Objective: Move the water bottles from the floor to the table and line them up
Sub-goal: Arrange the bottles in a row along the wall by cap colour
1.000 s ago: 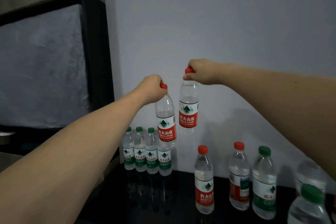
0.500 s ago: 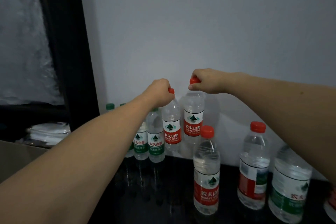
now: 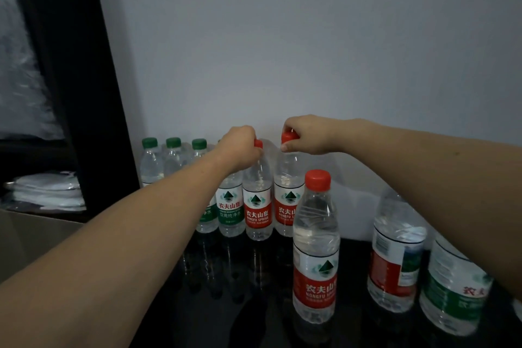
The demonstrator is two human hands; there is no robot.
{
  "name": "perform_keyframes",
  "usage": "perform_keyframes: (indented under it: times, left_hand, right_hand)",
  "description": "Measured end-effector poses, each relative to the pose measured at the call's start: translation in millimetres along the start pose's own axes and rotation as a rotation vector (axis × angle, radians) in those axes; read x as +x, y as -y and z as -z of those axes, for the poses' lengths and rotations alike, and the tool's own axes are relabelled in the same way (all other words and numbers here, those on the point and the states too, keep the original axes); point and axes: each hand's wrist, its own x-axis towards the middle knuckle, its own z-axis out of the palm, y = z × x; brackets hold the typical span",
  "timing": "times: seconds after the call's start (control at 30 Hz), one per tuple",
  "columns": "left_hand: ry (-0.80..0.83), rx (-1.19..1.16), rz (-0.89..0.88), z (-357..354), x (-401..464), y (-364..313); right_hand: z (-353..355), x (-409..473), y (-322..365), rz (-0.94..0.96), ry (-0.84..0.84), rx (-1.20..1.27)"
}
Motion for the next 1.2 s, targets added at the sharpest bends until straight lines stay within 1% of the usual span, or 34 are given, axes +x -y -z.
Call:
perform_keyframes:
  times: [0.17, 0.43, 0.63, 0.73, 0.83, 0.93, 1.0, 1.13, 1.2]
  left_hand:
    - [-0.009, -0.033, -0.010, -2, -2, 4]
    - [-0.063, -0.080, -0.027, -11, -5, 7]
    - [-0.091, -0.049, -0.021, -17, -4, 7]
    - [-0.065, -0.037, 0.003, -15, -5, 3]
    - [-0.040, -0.088, 0.058, -2, -16, -4]
    - [-0.111, -0.136, 0.072, 23, -34, -11]
    - [-0.154, -0.162, 0.049, 44, -50, -16]
    - [-0.144, -0.190, -0.022, 87, -94, -38]
    - [-0.123, -0.193, -0.066, 101, -114, -52]
  right_hand:
    - [-14, 6, 2, 0.026, 0.009, -0.001]
    - [-24, 12, -2, 0.018, 0.018, 0.009]
    - [-30, 13, -6, -0.006, 0.002, 0.062]
    - [-26, 6, -3, -0.048, 0.022, 0.150]
    - [-8, -10, -2, -0.122, 0.023, 0.251]
    - [24, -38, -7, -0.148, -0.072, 0.195]
    - [48, -63, -8, -0.172, -0.089, 0.180]
    - [85, -124, -9, -0.318, -0.001, 0.355]
    - [96, -151, -10, -0.362, 0.023, 0.366]
